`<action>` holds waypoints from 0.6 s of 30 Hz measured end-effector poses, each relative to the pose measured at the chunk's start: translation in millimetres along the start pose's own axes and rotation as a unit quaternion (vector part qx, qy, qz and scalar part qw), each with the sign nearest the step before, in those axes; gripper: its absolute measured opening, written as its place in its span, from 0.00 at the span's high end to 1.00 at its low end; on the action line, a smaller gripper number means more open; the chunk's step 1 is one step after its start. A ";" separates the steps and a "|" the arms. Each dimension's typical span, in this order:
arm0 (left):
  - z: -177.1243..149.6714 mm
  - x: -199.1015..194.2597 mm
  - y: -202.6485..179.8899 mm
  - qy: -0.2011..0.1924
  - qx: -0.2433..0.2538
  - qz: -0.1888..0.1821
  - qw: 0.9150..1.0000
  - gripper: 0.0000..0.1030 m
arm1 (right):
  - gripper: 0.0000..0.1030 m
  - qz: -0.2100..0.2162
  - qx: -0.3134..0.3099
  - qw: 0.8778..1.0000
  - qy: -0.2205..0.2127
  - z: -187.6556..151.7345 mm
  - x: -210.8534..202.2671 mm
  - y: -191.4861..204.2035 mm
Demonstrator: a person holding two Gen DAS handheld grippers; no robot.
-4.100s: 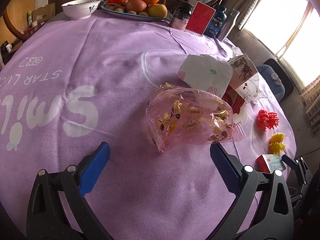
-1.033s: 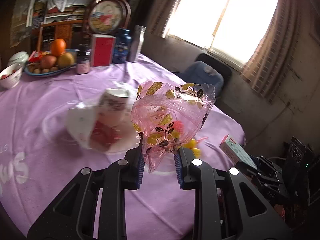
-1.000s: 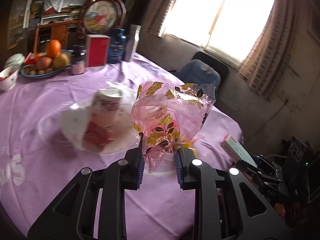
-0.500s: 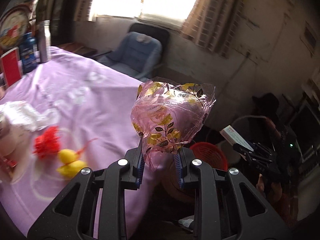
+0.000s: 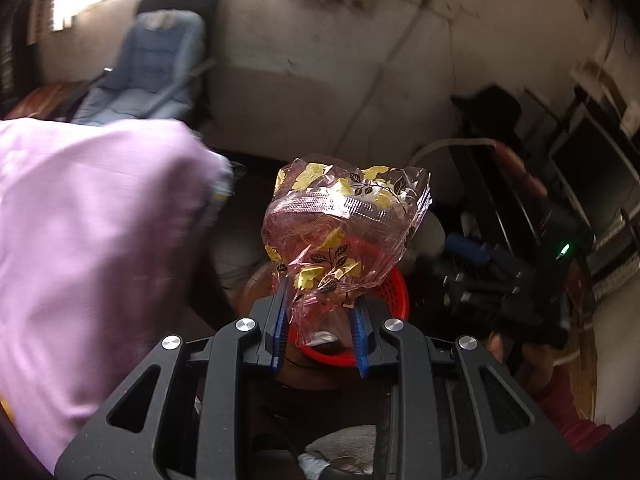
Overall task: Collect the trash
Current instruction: 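Open both grippers over the red wastebasket to drop box and bag, then move both open grippers back toward the table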
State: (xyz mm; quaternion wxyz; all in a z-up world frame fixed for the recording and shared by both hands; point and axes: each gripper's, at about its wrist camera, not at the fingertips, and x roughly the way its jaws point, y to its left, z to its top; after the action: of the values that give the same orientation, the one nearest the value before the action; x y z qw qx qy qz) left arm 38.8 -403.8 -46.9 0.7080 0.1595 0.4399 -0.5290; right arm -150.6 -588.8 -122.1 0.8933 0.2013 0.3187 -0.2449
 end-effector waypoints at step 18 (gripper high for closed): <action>10.9 44.2 -36.3 0.020 0.037 0.014 0.999 0.15 | 0.20 0.012 0.030 0.999 -0.032 2.6 -19.7 -13.2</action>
State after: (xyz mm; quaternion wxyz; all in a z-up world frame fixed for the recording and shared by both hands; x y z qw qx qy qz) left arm 13.8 -452.4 -67.0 0.6999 0.2022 0.4318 -0.5318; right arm -170.1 -594.6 -109.7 0.8993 0.2240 0.2801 -0.2502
